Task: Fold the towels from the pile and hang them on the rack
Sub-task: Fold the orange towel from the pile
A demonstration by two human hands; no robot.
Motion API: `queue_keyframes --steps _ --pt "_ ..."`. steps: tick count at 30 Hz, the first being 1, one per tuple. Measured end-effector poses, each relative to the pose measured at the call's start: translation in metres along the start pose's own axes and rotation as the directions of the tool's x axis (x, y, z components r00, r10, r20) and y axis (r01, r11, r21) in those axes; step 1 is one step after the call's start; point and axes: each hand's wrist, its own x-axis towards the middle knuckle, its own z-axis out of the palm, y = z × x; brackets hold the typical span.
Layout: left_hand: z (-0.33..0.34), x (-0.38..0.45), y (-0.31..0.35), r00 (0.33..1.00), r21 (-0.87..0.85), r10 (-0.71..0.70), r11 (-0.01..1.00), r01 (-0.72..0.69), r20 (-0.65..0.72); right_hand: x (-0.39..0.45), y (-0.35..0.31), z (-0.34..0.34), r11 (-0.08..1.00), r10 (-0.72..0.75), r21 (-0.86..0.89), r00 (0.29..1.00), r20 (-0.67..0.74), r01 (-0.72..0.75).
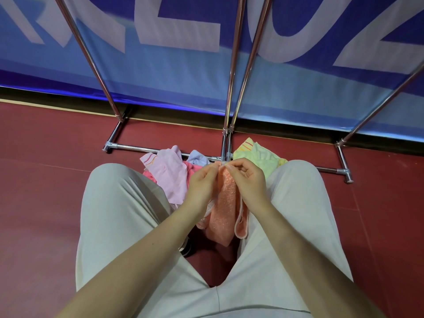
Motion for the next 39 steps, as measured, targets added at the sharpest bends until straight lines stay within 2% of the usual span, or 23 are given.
queue_keyframes --steps 8,14,22,29,34,39 --pt "0.003 -0.002 -0.003 0.996 0.080 0.087 0.993 -0.086 -0.014 0.003 0.009 0.001 0.997 0.075 0.026 0.996 -0.049 -0.074" --pt "0.002 -0.003 -0.009 0.993 0.133 0.105 0.985 -0.111 0.054 0.001 0.010 0.000 0.988 0.150 0.037 0.988 -0.046 -0.148" --pt "-0.003 0.009 -0.005 0.987 0.235 0.149 0.963 -0.132 -0.059 0.000 0.005 0.003 0.981 0.160 0.094 0.983 0.087 -0.168" --pt "-0.027 0.020 0.023 0.946 0.153 0.198 0.975 -0.163 -0.256 -0.010 0.020 0.013 0.981 0.157 -0.151 0.960 0.233 -0.124" --pt "-0.061 0.021 0.046 0.918 0.110 0.239 0.970 -0.215 -0.315 -0.013 0.049 0.018 0.918 0.174 -0.397 0.924 0.341 -0.027" --pt "-0.090 0.022 0.053 0.907 0.072 0.201 0.980 -0.188 -0.370 -0.016 0.060 0.025 0.888 0.188 -0.460 0.917 0.351 -0.006"
